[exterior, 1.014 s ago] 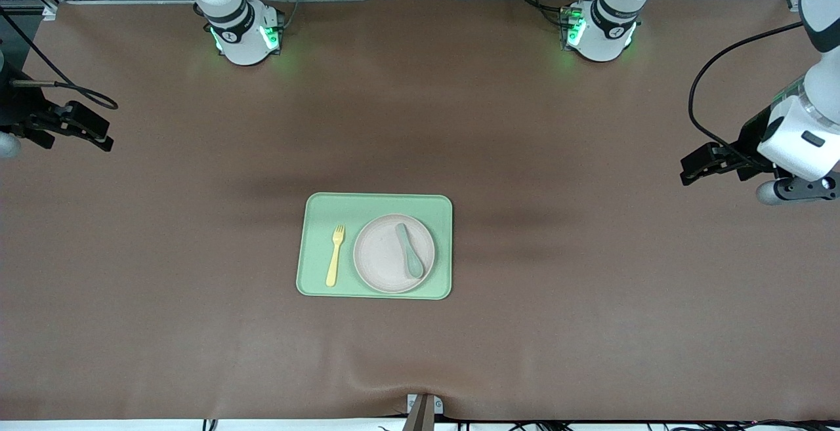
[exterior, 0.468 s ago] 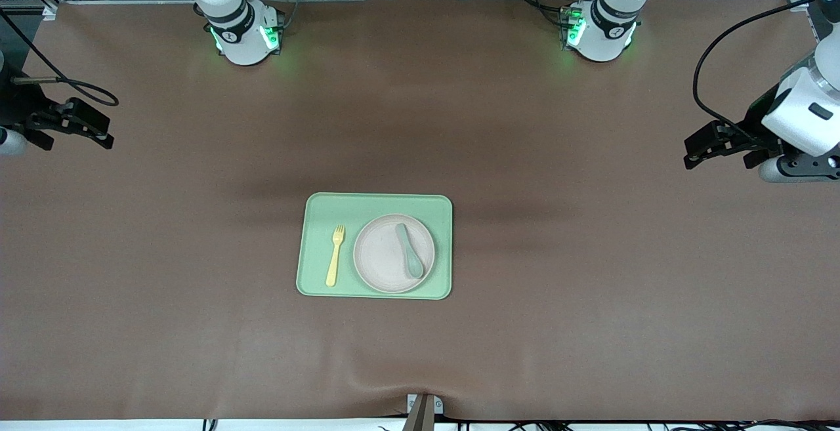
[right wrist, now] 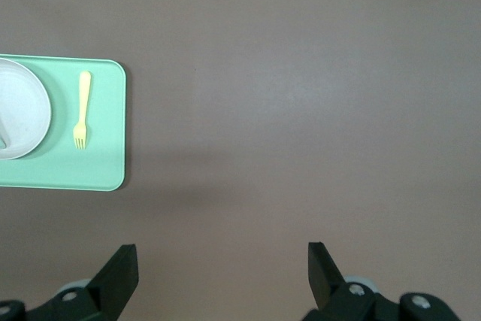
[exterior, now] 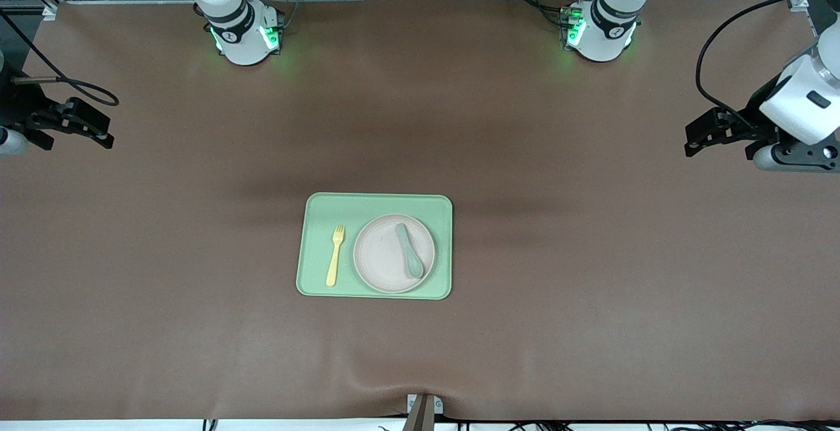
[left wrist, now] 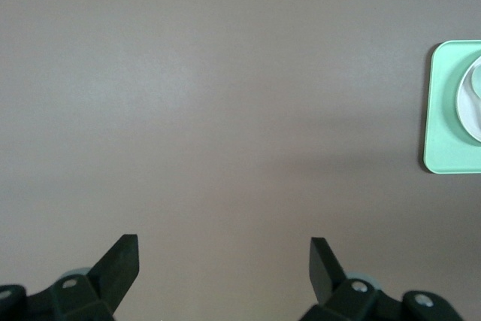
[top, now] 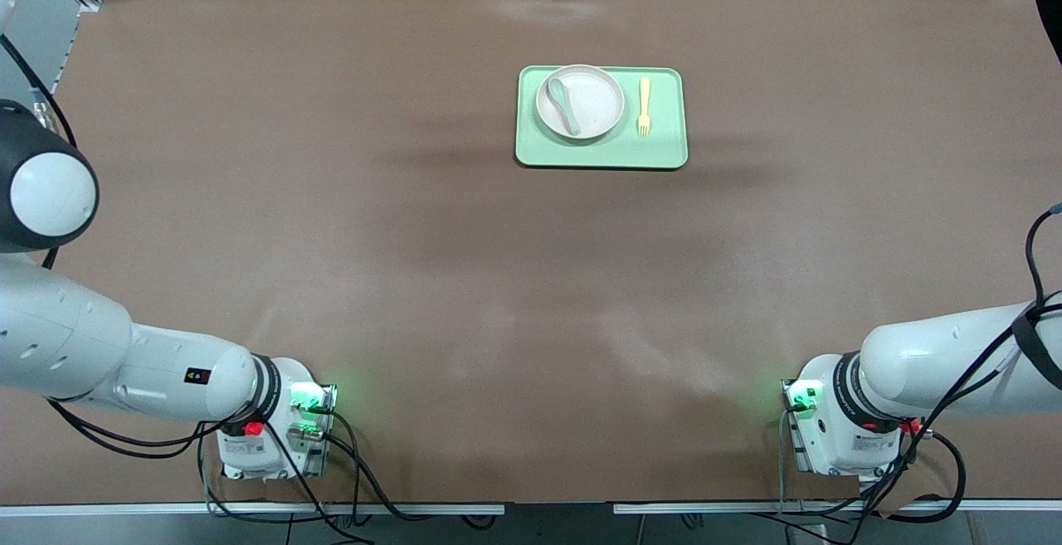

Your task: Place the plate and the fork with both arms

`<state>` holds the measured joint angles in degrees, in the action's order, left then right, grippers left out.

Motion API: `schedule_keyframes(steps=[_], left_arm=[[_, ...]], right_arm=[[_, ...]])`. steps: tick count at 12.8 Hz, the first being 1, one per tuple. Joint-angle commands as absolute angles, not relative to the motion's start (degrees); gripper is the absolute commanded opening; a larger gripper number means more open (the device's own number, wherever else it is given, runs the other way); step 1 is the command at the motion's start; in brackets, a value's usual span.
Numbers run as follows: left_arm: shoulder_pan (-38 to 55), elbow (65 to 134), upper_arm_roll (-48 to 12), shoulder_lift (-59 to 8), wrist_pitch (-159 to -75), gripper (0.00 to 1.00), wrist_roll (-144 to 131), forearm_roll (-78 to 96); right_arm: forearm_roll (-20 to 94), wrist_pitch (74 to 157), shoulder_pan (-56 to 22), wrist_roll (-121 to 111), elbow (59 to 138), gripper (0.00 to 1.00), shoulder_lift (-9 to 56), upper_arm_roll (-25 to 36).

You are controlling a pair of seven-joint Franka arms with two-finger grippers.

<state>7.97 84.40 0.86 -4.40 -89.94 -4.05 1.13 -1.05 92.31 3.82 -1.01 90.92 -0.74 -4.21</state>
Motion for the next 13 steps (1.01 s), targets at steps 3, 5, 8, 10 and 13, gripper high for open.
schedule_keyframes(steps=[3, 5, 8, 10, 13], left_arm=[[1.9, 90.2, -5.2, 1.4, -90.9, 1.0, -2.5, -0.3], [2.2, 92.3, -5.0, 3.4, -91.0, 1.0, -2.6, -0.4], [2.4, 92.2, -5.1, 3.6, -90.7, 1.0, -3.4, -0.4], [2.2, 89.3, -5.0, 1.8, -90.1, 1.0, -3.2, -0.4], [2.0, 89.0, -5.2, 1.4, -89.3, 1.0, -3.4, -0.2]], right_arm=[[-0.6, 91.1, 5.1, -2.2, 89.6, 1.0, -0.1, -4.8], [-0.6, 91.1, 5.1, -2.1, 89.6, 1.0, -0.1, -4.8], [-0.6, 91.1, 5.3, -2.4, 89.6, 1.0, -0.1, -4.8], [-0.6, 91.1, 5.2, -2.4, 89.6, 1.0, -0.1, -4.8], [-0.6, 91.1, 5.2, -2.5, 89.6, 1.0, -0.1, -4.8]])
